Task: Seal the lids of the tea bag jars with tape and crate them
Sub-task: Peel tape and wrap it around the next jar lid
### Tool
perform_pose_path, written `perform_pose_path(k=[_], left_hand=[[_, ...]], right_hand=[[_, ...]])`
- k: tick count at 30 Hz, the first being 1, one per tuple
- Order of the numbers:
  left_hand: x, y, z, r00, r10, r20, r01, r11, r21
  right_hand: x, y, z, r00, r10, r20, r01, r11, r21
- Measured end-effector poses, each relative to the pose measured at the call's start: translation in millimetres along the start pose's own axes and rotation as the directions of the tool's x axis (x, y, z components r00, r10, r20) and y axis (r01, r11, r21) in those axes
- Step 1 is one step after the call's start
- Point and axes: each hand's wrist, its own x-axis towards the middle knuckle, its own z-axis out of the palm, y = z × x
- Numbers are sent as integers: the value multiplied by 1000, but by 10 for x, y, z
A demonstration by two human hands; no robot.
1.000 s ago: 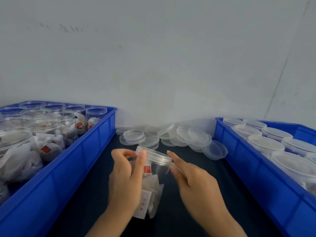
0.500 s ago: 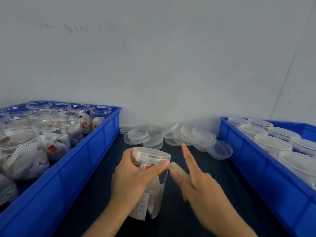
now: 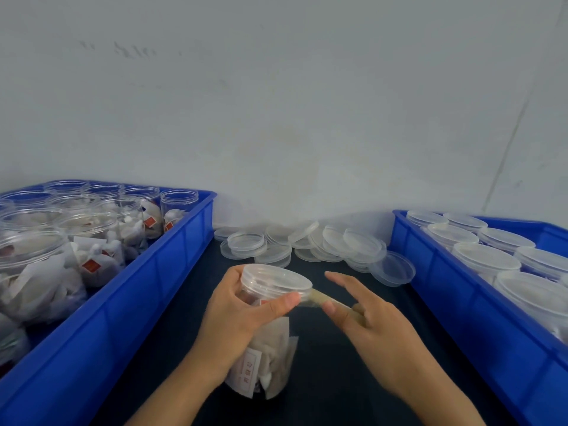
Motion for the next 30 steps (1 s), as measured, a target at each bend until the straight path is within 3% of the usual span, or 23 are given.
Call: perform_pose_path(k=[7,24,27,30], left_hand=[[33,-11,-31,984,21,175,-8,997,-76],[49,-43,-39,966,68,251,-19,982,-189],[24,-37,-16,968,106,229,-72,986,-152],[-13,-19,-12,973,184,141,-192,980,44]], right_hand=[[47,47,11,997,6,71,-11,997,76],[24,-8,56,996,-72,53,68,995,78],[23,-6,74,998,-52,43,48,995,89],[6,-21,103,999,-40,1,40,997,65]])
